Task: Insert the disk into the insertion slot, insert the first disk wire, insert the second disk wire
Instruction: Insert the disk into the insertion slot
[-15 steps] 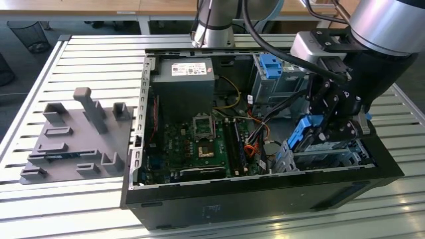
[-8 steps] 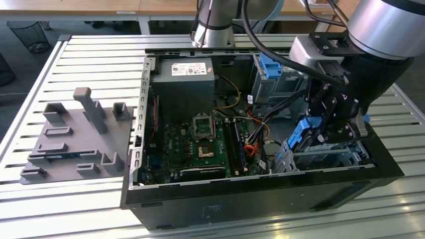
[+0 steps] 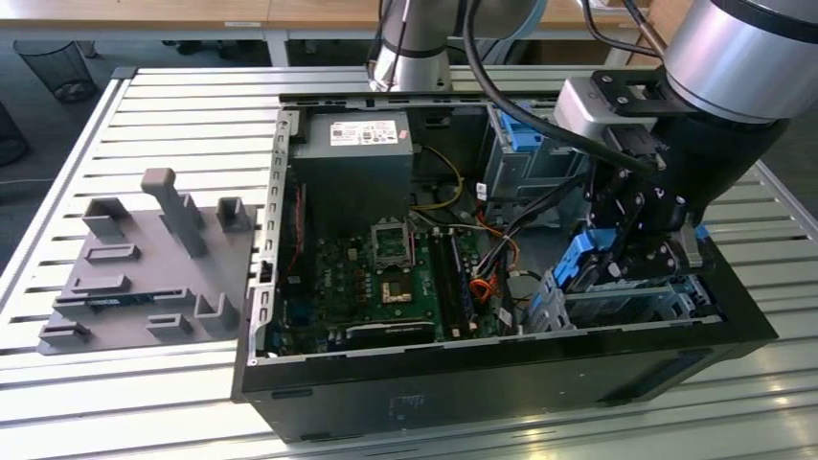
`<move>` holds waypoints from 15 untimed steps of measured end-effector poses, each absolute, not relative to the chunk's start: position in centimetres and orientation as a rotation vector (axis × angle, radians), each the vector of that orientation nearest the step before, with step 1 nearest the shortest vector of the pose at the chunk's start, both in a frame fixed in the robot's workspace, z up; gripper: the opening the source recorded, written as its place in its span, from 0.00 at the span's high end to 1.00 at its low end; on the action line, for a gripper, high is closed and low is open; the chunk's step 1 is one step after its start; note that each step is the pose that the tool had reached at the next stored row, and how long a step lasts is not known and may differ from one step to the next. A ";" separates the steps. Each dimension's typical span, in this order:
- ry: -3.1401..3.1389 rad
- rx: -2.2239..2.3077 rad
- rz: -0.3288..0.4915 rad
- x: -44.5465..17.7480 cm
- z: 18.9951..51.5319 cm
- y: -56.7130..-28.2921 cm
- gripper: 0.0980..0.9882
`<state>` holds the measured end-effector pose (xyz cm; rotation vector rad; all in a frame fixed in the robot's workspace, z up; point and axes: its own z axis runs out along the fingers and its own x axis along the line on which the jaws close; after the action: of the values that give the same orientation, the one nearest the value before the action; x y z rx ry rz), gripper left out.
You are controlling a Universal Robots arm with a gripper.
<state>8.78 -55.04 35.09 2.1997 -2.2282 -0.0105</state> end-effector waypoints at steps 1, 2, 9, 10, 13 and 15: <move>-2.228 2.200 -0.011 8.8 35.0 -55.0 0.70; -2.228 2.200 -0.011 8.8 34.9 -55.0 0.70; -2.228 2.200 -0.011 8.8 34.5 -55.0 0.70; -2.228 2.200 -0.011 8.8 34.5 -55.0 0.70; -2.228 2.200 -0.010 8.8 34.3 -55.0 0.70; -2.228 2.199 -0.010 8.8 34.3 -55.0 0.69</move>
<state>8.77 -55.05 34.27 2.1994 -2.2280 -0.0101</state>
